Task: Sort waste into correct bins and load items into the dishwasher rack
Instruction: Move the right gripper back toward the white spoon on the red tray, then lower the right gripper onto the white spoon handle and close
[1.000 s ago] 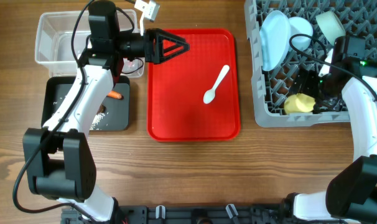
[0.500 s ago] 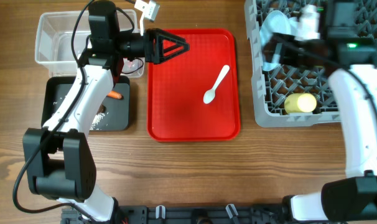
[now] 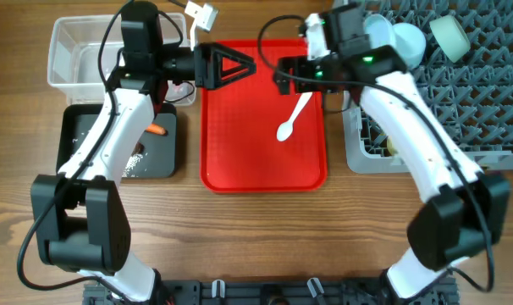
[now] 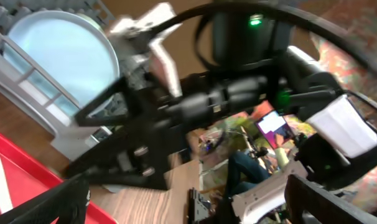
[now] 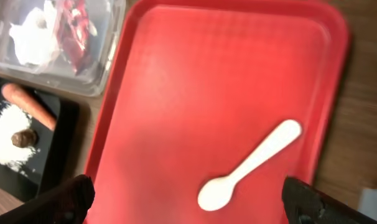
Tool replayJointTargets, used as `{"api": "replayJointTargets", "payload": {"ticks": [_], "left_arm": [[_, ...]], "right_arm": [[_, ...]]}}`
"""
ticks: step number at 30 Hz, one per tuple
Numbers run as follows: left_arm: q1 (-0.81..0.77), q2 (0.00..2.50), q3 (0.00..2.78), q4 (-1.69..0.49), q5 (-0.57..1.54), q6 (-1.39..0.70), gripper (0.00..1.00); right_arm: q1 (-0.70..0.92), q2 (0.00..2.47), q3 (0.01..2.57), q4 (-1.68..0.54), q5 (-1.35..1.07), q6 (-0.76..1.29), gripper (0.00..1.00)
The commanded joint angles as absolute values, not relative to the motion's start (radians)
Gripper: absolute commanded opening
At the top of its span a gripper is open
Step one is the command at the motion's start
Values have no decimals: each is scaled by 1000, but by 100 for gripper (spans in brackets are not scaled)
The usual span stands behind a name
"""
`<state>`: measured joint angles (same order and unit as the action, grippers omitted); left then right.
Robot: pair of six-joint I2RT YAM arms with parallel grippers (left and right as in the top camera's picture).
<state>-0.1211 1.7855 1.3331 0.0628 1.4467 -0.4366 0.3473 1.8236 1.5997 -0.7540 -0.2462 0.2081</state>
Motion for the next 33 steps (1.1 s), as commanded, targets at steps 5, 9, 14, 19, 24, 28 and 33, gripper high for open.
{"api": "replayJointTargets", "payload": {"ticks": [5,9,14,19,24,28,33], "left_arm": [[-10,1766,1347,-21,1376,-438,100],[20,1766,1347,-162,1153,-423,100],[-13,1766,1347,-469,525,-401,100],[-98,1766,1347,-592,120,-401,100],[-126,1766,1347,-591,39,-401,100],[-126,1766,1347,-592,39,-401,100],[-126,1766,1347,-592,39,-401,100]], "right_arm": [[348,1979,1615,-781,-230,236,100],[348,2006,1615,-797,-229,234,100],[350,2006,1614,-820,-188,248,99],[350,2006,1592,-789,-127,269,91],[350,2006,1510,-736,-127,264,53],[350,2006,1404,-611,-127,263,44],[350,2006,1325,-534,-105,262,45]]}}
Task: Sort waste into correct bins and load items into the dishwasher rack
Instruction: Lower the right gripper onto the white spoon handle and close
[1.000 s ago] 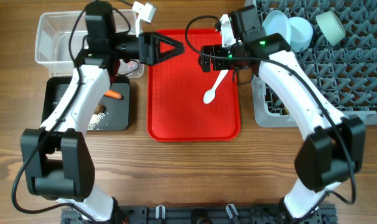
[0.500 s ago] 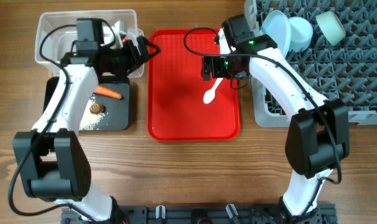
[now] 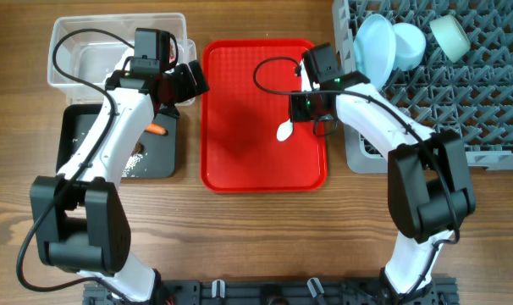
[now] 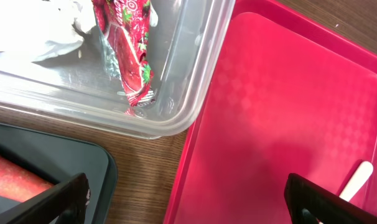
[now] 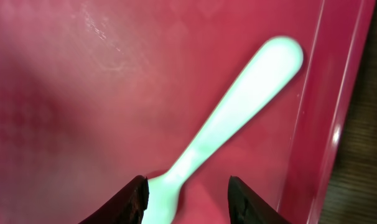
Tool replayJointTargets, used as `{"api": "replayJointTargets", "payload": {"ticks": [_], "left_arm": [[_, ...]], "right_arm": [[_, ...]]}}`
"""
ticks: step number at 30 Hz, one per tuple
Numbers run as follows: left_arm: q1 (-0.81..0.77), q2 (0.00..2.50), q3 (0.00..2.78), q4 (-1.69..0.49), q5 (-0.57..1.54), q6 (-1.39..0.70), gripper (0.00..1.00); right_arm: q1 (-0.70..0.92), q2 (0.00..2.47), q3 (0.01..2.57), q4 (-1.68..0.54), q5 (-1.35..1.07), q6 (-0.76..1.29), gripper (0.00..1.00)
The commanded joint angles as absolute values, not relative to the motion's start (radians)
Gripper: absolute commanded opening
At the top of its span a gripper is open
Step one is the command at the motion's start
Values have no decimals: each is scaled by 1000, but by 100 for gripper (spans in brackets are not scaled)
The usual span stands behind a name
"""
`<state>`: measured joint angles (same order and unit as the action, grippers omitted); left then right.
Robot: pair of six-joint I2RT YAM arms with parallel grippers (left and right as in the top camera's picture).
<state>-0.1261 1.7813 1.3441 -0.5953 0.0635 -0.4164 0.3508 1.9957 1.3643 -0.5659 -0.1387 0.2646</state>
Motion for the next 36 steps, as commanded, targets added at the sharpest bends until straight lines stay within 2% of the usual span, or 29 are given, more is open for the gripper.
{"api": "replayJointTargets", "payload": {"ticks": [1,3,10,14,16,18,19,26,36], "left_arm": [[-126,1766,1347,-592,39,-401,100],[-126,1766,1347,-592,39,-401,100],[-126,1766,1347,-592,39,-401,100],[-126,1766,1347,-592,39,-401,100],[-126,1766,1347,-592,39,-401,100],[-126,1766,1347,-592,39,-401,100],[-126,1766,1347,-592,39,-401,100],[-126,1766,1347,-592,39,-401,100],[-126,1766,1347,-592,39,-401,100]], "right_arm": [[350,2006,1311,-514,-101,262,45],[350,2006,1287,-482,-101,262,46],[350,2043,1239,-417,-34,266,62],[350,2130,1239,-400,-22,264,63],[350,2153,1239,-406,-22,264,57],[350,2155,1239,-404,-22,261,30],[350,2154,1240,-398,-22,261,25],[350,2154,1240,-318,14,236,25],[350,2154,1240,-439,22,153,4]]}}
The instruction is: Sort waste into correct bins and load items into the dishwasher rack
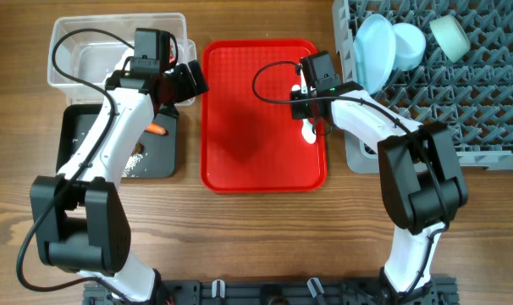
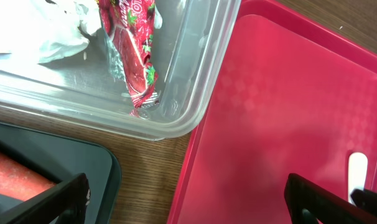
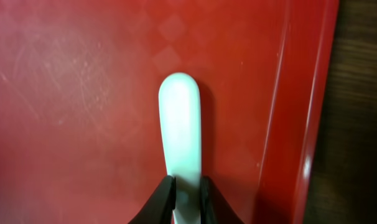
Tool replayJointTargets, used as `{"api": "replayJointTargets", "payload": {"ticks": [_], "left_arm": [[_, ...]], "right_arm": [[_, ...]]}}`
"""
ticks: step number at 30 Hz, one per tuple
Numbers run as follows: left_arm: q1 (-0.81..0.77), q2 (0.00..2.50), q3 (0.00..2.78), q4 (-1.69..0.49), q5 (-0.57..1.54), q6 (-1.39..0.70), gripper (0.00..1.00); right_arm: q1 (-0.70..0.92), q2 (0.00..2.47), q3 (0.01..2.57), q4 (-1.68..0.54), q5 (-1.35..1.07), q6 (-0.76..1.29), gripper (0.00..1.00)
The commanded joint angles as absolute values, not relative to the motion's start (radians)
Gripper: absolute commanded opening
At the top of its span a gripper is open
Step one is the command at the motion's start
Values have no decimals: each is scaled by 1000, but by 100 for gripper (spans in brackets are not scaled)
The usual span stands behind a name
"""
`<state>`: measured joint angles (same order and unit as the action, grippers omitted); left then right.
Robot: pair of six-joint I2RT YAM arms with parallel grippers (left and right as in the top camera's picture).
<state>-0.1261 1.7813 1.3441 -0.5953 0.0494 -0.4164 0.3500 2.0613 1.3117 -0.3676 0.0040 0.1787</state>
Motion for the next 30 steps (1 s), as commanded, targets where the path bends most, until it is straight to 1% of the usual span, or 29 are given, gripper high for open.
{"api": "replayJointTargets", "payload": {"ticks": [1,8,9,10,12,13,15,18,19,22,24,27,30], "left_arm": [[-126,1766,1347,-592,39,-401,100],[-126,1766,1347,-592,39,-401,100],[-126,1766,1347,-592,39,-401,100],[-126,1766,1347,-592,39,-401,100],[-126,1766,1347,-592,39,-401,100],[-126,1766,1347,-592,39,-401,100],[-126,1766,1347,-592,39,-401,100],[-126,1766,1347,-592,39,-401,100],[-126,1766,1347,-592,39,-401,100],[-126,1766,1347,-592,39,-400,100],[-126,1766,1347,-591,36,-400,100],[-124,1765,1347,-587,21,-401,100],[-97,1765,1347,-604,30,-401,100]], "right_arm": [[349,2154,1241,-442,22,141,4],[349,2133,1315,-528,22,130,4],[349,2130,1317,-527,21,128,7],[349,2126,1319,-527,-15,76,17],[350,2112,1322,-527,-101,-13,42],[350,2103,1324,-529,-133,-35,49],[350,2068,1329,-528,-221,-120,61],[352,2019,1330,-513,-266,-176,70],[355,2004,1330,-507,-276,-191,71],[397,1983,1330,-456,-290,-217,80],[443,1986,1330,-425,-281,-276,82],[502,1986,1330,-374,-193,-321,90],[545,1986,1330,-334,-176,-420,93]]}}
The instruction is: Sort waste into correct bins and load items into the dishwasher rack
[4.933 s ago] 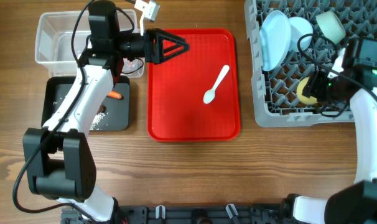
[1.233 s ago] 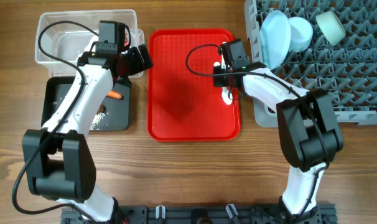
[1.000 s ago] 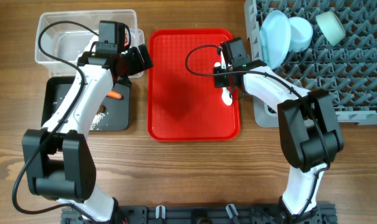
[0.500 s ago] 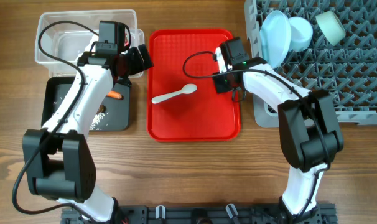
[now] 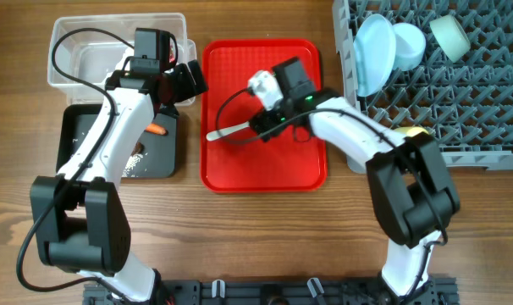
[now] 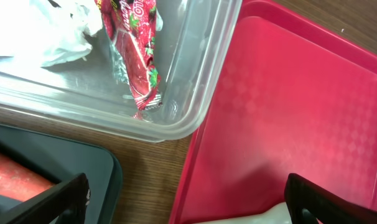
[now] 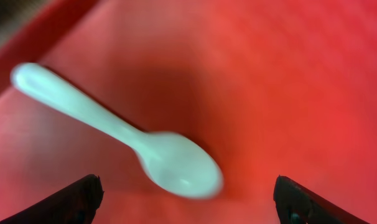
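Observation:
A white plastic spoon (image 5: 231, 130) lies crosswise near the middle of the red tray (image 5: 239, 174), handle to the left. In the right wrist view the spoon (image 7: 176, 163) looks blurred, its bowl between my spread fingers. My right gripper (image 5: 261, 123) hovers over the bowl end, open (image 7: 187, 182) and holding nothing. My left gripper (image 5: 191, 80) is open above the gap between the clear bin and the tray (image 6: 185, 183). The spoon's edge (image 6: 251, 218) shows at the bottom of the left wrist view.
The grey dishwasher rack (image 5: 460, 93) at the right holds a pale blue plate (image 5: 371, 51), a bowl (image 5: 406, 42) and a cup (image 5: 449, 34). The clear bin (image 5: 62, 51) holds a red wrapper (image 6: 135, 56) and crumpled white paper (image 6: 58, 37). The black bin (image 5: 79, 161) holds a carrot (image 5: 157, 130).
My right gripper was shut on the spoon at the tray's right rim. It is now open over mid-tray, and the spoon lies turned with its handle to the left. The left arm stayed put.
Both arms were raised behind the tray while the spoon lay diagonally on its right side. Then my left gripper was at the bin's edge and my right straddled the spoon. Then the right was shut on it by the rim. Now the spoon is loose mid-tray.

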Tool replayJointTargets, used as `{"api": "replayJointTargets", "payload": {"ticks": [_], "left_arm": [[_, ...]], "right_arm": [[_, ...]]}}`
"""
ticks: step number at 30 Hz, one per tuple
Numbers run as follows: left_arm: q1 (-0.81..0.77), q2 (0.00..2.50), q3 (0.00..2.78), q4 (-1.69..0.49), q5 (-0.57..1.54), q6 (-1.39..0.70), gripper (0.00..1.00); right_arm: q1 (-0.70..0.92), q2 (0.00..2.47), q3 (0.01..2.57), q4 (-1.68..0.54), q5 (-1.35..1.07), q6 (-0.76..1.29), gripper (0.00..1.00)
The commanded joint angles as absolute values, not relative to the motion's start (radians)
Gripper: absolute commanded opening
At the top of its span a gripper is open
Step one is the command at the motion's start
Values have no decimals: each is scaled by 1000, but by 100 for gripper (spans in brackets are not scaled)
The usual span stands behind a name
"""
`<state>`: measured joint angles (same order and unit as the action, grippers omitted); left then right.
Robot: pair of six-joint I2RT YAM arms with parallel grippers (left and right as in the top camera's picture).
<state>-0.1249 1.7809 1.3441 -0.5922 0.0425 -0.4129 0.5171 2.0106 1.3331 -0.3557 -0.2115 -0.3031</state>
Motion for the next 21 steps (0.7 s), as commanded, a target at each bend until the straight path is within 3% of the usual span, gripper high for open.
{"api": "replayJointTargets", "payload": {"ticks": [1,13,16,21], "left_arm": [[-82,1765,1347,-612,41,-401,100],[212,1765,1347,-663,398,-401,100],[234,1765,1347,-663,400,-400,100],[235,1765,1347,-663,400,-400,100]], "right_arm": [[550,1986,1330,-322,-176,-432,94],[551,2032,1327,-308,-185,-530,94],[550,2049,1327,-339,-200,-592,99],[544,2073,1327,-355,-208,-655,100]]}}
